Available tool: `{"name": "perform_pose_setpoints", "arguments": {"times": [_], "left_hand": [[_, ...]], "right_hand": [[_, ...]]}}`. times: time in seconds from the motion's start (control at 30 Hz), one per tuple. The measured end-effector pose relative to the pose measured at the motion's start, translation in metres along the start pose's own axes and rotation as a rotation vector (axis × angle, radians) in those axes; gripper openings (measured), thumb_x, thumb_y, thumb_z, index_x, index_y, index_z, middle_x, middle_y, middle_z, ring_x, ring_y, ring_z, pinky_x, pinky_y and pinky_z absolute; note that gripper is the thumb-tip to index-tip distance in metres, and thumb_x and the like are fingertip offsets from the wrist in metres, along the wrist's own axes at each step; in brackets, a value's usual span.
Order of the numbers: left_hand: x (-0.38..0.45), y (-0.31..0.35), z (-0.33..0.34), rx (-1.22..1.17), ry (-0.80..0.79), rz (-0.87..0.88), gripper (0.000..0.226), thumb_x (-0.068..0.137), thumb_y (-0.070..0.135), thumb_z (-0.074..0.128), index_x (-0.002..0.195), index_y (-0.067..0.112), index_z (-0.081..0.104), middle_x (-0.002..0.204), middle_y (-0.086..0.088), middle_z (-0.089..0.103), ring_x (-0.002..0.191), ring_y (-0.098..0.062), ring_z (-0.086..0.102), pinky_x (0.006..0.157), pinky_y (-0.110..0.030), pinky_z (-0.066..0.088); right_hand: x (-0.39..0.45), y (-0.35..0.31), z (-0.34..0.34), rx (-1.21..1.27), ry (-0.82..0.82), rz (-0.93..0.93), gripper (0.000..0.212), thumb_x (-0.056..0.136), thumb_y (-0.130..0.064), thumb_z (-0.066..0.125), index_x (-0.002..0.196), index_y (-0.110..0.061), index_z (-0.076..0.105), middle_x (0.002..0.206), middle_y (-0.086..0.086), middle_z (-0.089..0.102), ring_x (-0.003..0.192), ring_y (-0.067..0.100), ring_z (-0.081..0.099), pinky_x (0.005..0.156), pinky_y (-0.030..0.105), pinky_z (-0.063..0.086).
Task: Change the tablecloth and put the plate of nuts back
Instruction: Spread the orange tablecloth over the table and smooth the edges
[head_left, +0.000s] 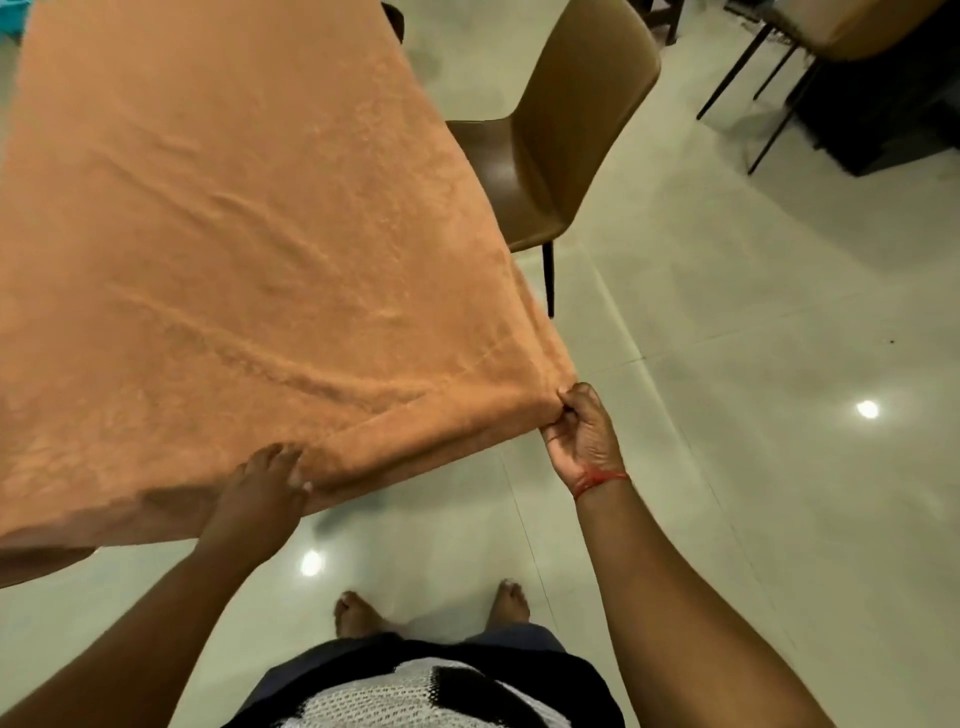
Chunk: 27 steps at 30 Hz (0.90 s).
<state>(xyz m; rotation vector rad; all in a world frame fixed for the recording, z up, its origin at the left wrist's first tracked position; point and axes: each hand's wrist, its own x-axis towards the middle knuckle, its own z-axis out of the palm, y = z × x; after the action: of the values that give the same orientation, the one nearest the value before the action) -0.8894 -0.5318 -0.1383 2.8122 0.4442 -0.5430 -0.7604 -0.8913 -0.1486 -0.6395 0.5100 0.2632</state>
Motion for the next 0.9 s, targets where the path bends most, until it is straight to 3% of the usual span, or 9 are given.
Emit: {"name": "perform_pose_setpoints", "arguments": {"times": [0.13, 0.27, 0.3, 0.4, 0.5, 0.57, 0.7, 0.77, 0.9], "left_hand": [[0.0, 0.096, -0.007, -0.149, 0.009, 0.223, 0.075, 0.087, 0.038, 0.071, 0.148, 0.011, 0.039, 0.15, -0.012, 0.039, 0.138, -0.031, 0.039, 0.112, -0.037, 0.032], [0.008, 0.193, -0.025, -0.394, -0.021, 0.303, 0.102, 0.076, 0.051, 0.077, 0.154, 0.022, 0.019, 0.153, 0.002, 0.035, 0.135, -0.013, 0.04, 0.107, -0.027, 0.036], [0.01, 0.213, -0.029, -0.492, -0.044, 0.311, 0.092, 0.079, 0.041, 0.077, 0.151, 0.02, 0.025, 0.148, 0.003, 0.042, 0.13, -0.012, 0.045, 0.103, -0.024, 0.041], [0.016, 0.248, -0.044, -0.767, 0.066, 0.273, 0.017, 0.096, 0.006, 0.051, 0.11, 0.013, 0.057, 0.103, -0.001, 0.064, 0.094, -0.007, 0.063, 0.075, -0.009, 0.05], [0.02, 0.254, -0.059, -0.977, 0.155, 0.126, 0.02, 0.096, 0.003, 0.049, 0.105, 0.009, 0.066, 0.095, -0.007, 0.07, 0.082, -0.013, 0.066, 0.072, -0.026, 0.053], [0.021, 0.254, -0.066, -1.128, 0.108, 0.073, 0.02, 0.099, 0.009, 0.048, 0.104, 0.009, 0.067, 0.088, -0.005, 0.072, 0.077, -0.012, 0.068, 0.063, -0.021, 0.052], [0.019, 0.255, -0.065, -1.165, 0.104, 0.042, 0.024, 0.102, 0.016, 0.043, 0.098, 0.022, 0.067, 0.083, 0.006, 0.072, 0.072, -0.001, 0.068, 0.058, -0.014, 0.051], [0.015, 0.254, -0.065, -1.114, 0.11, 0.055, 0.024, 0.101, 0.02, 0.045, 0.095, 0.026, 0.068, 0.079, 0.01, 0.073, 0.073, -0.002, 0.067, 0.059, -0.014, 0.051], [0.013, 0.248, -0.066, -0.96, 0.069, 0.183, 0.019, 0.1, 0.021, 0.052, 0.101, 0.023, 0.071, 0.089, 0.009, 0.073, 0.086, -0.005, 0.067, 0.076, -0.019, 0.051]], "right_hand": [[-0.009, -0.017, 0.027, -0.166, -0.018, -0.149, 0.034, 0.088, 0.004, 0.061, 0.064, -0.017, 0.051, 0.072, 0.001, 0.061, 0.074, 0.016, 0.059, 0.064, 0.028, 0.052], [-0.023, -0.023, 0.068, -0.984, -0.126, -0.627, 0.018, 0.083, -0.014, 0.071, 0.076, -0.017, 0.055, 0.077, -0.005, 0.059, 0.074, 0.011, 0.057, 0.069, 0.028, 0.051], [-0.028, -0.021, 0.077, -1.129, -0.198, -0.732, 0.018, 0.081, -0.014, 0.071, 0.076, -0.017, 0.054, 0.079, -0.005, 0.058, 0.076, 0.012, 0.057, 0.07, 0.029, 0.051], [-0.036, -0.012, 0.089, -1.259, -0.357, -0.871, 0.009, 0.085, -0.017, 0.068, 0.084, -0.014, 0.059, 0.088, -0.004, 0.059, 0.085, 0.015, 0.056, 0.076, 0.035, 0.05], [-0.036, -0.006, 0.075, -0.976, -0.252, -0.714, 0.023, 0.095, -0.029, 0.058, 0.117, -0.022, 0.058, 0.115, -0.003, 0.061, 0.105, 0.01, 0.059, 0.087, 0.026, 0.052], [-0.035, -0.003, 0.069, -0.691, -0.049, -0.338, 0.028, 0.099, -0.042, 0.049, 0.125, -0.032, 0.049, 0.124, 0.0, 0.06, 0.106, 0.008, 0.06, 0.085, 0.024, 0.055], [-0.026, 0.009, 0.065, -0.094, 0.001, 0.491, 0.043, 0.095, -0.063, 0.043, 0.1, -0.022, 0.055, 0.113, 0.016, 0.058, 0.11, 0.037, 0.06, 0.091, 0.059, 0.051], [-0.021, 0.009, 0.069, 0.157, -0.052, 0.534, 0.047, 0.097, -0.056, 0.047, 0.105, -0.01, 0.054, 0.114, 0.024, 0.057, 0.11, 0.043, 0.06, 0.085, 0.058, 0.053], [0.003, -0.012, 0.078, 0.22, 0.089, 0.187, 0.038, 0.1, -0.006, 0.048, 0.137, 0.002, 0.049, 0.119, 0.023, 0.062, 0.101, 0.029, 0.063, 0.074, 0.033, 0.057]]}}
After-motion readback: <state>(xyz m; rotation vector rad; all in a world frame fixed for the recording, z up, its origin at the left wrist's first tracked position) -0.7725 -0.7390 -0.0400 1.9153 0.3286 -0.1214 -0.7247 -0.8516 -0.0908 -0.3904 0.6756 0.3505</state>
